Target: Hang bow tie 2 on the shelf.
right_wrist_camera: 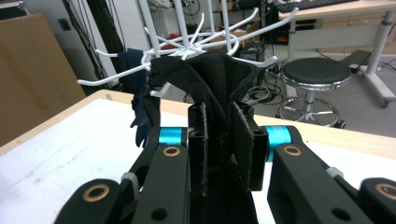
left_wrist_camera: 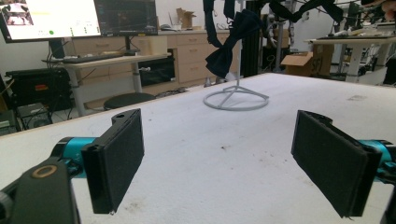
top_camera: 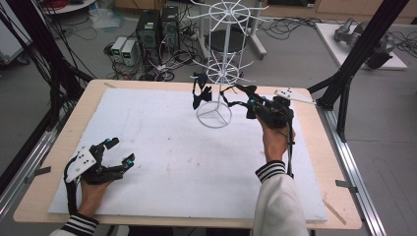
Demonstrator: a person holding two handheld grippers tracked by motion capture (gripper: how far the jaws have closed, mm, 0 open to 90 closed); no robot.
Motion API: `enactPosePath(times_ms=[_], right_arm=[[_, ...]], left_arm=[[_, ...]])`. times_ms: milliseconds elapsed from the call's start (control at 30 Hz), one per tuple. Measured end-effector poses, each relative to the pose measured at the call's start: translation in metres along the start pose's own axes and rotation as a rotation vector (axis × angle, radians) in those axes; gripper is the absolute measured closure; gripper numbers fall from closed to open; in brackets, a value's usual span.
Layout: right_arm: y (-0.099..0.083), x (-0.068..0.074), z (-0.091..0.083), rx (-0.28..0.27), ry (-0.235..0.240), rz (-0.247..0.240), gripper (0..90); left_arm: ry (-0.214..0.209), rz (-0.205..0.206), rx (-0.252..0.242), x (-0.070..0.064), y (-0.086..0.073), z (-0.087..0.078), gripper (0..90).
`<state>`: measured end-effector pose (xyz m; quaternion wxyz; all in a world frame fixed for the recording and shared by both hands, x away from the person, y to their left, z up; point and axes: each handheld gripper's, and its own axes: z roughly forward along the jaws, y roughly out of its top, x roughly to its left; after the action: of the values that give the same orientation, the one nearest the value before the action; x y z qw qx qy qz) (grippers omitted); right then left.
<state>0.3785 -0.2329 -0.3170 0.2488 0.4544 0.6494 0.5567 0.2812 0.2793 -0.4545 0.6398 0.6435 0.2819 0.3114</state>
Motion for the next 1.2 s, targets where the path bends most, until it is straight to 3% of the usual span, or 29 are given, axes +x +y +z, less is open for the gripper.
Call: enactPosePath(times_ms=[900, 1200], right_arm=[[-0.007, -0.007, 0.023, 0.042, -0.02, 0.019, 76.4], [-0.009, -0.007, 0.027, 0.058, -0.02, -0.025, 71.2]], left_arm=[[-0.001, -0.005, -0.001, 0.001, 0.0, 0.0, 17.4], [-0.001, -0.005, -0.001, 0.001, 0.0, 0.0, 17.4]])
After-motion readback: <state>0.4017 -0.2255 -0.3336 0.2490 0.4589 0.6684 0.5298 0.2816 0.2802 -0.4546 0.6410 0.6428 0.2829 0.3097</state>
